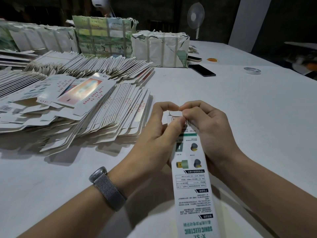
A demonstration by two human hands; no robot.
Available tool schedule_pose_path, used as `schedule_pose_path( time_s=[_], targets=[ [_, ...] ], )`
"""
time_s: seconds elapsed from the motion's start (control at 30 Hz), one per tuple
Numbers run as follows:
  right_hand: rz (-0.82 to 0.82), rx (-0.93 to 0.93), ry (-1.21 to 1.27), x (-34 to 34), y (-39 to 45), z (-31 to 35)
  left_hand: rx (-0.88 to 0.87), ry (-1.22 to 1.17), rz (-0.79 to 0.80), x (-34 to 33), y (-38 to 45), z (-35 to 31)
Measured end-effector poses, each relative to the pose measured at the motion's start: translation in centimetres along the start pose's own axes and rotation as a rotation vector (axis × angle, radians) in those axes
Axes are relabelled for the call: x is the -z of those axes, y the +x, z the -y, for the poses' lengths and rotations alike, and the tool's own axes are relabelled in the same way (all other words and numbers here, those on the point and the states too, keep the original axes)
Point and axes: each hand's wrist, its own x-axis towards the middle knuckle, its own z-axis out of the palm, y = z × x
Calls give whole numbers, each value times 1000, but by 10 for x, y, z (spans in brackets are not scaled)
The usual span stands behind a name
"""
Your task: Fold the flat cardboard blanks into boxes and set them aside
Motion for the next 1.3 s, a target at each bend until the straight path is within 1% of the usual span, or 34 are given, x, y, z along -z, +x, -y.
schedule_pose_path(
  time_s=[0.3, 0.4, 0.63, 0.93, 1.1, 1.17, 1.3],
  targets=[
    [-21, -12, -44, 0, 1, 1, 14, 47, -33, -3, 0, -2],
    [-30, -11, -69, 2, 2, 2, 24, 50, -23, -4, -1, -4],
    [-64, 38, -157, 6, 2, 1, 23, 100, -11, -3, -2, -4],
    [14, -122, 0, 3, 2, 4, -8, 180, 16, -2, 1, 1],
    [34, -113, -24, 5, 1, 5, -62, 201, 89, -1, -2, -5],
    [40, -100, -29, 5, 2, 5, -45, 192, 86, -1, -2, -7],
    [58, -109, -29, 3, 2, 3, 55, 148, 21, -2, -1, -6]
  ],
)
